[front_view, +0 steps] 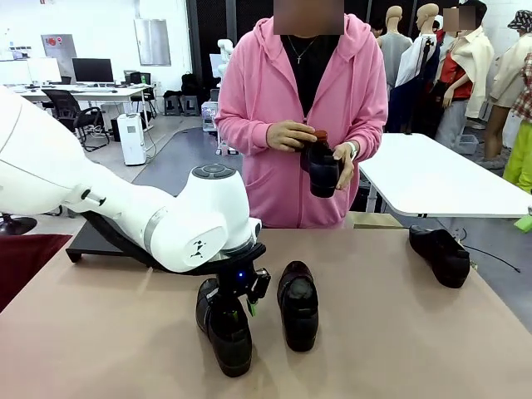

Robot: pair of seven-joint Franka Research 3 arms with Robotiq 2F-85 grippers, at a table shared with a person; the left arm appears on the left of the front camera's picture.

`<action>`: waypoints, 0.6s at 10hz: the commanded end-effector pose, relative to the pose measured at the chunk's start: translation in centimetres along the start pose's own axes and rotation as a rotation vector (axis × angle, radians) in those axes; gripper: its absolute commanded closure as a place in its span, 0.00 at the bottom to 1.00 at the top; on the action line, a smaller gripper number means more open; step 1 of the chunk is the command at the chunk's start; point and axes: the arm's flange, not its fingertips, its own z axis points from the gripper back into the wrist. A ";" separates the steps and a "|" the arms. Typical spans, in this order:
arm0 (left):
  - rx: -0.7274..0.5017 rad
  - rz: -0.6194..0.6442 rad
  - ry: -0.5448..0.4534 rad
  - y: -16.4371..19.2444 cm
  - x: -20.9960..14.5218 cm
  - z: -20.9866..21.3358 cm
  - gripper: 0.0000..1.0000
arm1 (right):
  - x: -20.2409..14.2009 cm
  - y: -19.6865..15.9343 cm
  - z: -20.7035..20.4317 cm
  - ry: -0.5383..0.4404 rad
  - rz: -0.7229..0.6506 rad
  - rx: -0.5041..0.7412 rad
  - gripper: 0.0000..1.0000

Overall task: Organize the shoes by placing them on the stand.
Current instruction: Place the Shoe from the middle of the table onto the Shoes Stand.

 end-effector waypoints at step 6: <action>0.051 -0.173 -0.064 3.0 -0.9 5.3 1.00 | -0.2 0.0 0.3 0.006 -0.007 -0.018 0.00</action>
